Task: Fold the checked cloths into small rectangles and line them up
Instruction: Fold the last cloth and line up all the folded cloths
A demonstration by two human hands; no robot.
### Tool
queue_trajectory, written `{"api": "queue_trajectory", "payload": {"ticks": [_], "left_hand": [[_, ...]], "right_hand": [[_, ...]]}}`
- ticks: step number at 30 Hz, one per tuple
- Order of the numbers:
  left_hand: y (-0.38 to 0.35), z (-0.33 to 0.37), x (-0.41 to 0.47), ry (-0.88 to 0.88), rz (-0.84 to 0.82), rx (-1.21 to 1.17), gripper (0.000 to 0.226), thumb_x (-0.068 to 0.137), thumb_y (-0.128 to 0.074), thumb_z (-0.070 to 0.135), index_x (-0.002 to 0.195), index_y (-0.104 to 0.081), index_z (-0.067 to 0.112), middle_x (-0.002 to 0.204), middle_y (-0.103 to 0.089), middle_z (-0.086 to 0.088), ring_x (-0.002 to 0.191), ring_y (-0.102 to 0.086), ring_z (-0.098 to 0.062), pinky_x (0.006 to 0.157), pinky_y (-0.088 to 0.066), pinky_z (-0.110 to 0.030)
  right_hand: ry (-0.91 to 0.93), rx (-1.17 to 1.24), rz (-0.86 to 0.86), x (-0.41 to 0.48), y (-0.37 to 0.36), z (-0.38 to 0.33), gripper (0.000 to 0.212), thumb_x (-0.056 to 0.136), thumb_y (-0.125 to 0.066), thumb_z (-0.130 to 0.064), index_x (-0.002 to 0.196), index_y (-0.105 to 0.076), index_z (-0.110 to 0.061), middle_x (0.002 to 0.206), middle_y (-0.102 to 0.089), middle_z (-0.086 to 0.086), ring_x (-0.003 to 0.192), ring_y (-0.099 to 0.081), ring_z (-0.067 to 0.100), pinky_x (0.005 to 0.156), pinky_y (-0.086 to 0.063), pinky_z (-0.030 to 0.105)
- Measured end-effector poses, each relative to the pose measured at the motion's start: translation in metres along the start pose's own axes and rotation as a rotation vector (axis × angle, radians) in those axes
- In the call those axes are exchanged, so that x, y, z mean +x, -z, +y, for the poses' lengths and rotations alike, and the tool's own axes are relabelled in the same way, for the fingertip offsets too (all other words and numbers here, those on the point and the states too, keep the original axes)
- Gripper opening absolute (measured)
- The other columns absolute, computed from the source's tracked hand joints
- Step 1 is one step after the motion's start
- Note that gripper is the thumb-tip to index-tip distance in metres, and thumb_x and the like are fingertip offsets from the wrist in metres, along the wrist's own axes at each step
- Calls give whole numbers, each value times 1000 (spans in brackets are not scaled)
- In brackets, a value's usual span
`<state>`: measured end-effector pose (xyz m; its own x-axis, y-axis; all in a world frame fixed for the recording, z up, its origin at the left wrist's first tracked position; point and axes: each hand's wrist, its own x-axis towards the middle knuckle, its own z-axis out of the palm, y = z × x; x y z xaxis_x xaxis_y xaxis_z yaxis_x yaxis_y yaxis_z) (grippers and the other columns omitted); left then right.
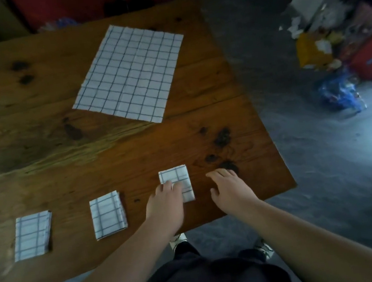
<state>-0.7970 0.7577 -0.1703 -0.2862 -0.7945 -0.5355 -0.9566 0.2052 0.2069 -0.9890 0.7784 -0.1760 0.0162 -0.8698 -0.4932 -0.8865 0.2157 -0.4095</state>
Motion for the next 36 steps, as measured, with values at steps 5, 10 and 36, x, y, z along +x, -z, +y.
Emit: {"api": "queue_trajectory", "payload": {"ticks": [5,10,36], "left_hand": [[30,92,13,-106,73,7,64,103,-51,31,159,-22,21,167,-21,-6,153,-19,-29,122,-26,-47],[48,228,28,-236,216,-2,59,105,-42,43,158,-26,25,166,-26,-1,153,-21,-22,123,-26,-43],[110,671,158,-590,255,125,66,103,-35,56,161,-18,28,169,-17,0,155,-11,-21,126,-13,-40]], "right_hand": [[-50,22,186,-39,57,82,55,104,-46,-36,156,-34,-25,161,-34,-5,150,-24,20,121,-30,41],[-127,36,367,-86,120,195,59,101,-50,-38,157,-34,-23,161,-37,-2,150,-25,22,120,-32,43],[-391,114,657,-160,379,512,67,102,-46,-47,161,-17,-32,170,-14,-2,157,-4,24,127,-16,47]]}}
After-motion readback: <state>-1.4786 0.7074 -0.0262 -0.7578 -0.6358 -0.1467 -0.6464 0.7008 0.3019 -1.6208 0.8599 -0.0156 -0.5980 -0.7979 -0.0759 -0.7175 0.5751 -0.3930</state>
